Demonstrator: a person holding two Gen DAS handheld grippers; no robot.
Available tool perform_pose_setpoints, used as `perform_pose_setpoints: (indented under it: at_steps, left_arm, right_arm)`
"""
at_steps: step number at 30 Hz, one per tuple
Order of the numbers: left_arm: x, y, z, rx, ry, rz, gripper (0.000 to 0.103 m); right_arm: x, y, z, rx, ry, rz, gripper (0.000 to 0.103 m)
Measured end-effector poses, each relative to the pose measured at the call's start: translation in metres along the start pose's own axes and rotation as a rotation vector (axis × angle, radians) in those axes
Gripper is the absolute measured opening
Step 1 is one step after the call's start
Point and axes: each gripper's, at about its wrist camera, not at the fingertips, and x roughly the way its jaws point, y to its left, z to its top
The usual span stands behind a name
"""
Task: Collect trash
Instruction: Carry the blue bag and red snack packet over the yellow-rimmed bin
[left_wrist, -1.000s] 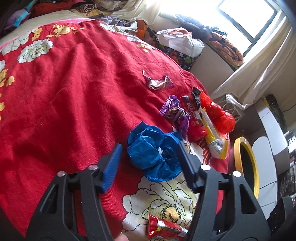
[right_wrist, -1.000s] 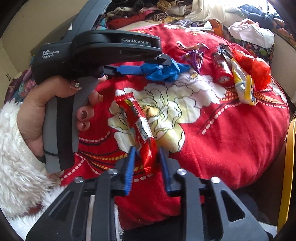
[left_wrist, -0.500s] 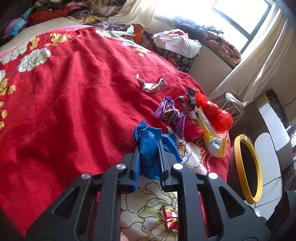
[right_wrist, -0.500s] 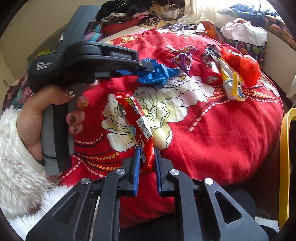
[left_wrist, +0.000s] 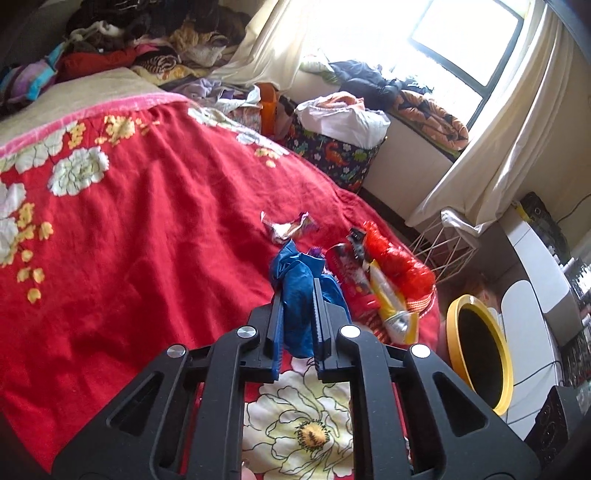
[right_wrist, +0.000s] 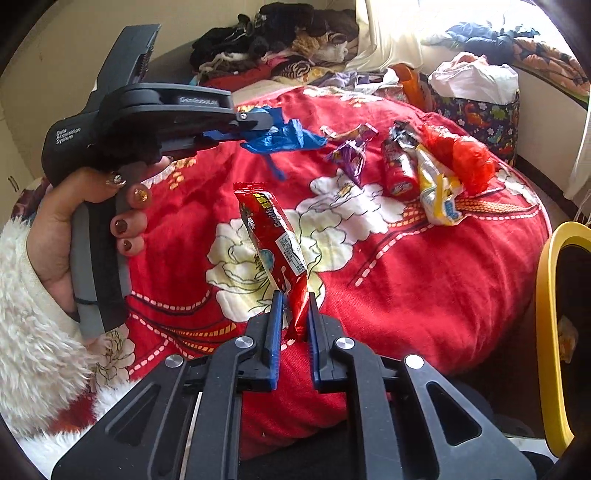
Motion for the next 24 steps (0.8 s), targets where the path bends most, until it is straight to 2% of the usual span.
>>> perform_pose_setpoints:
  at_steps: [16,24]
  left_arm:
    - [-0.016,-0.035,0.008,0.063,-0.04,-0.066,0.006]
    - [-0.018,-0.059,0.004,0.107,-0.034,-0.1,0.006]
  right_arm:
    - [-0.036,-0.025,0.007,0.088,-0.113,-0.037,0.012]
    - [-0.05,-0.043,0.008,0.138,-0.158,-0.058,0.012]
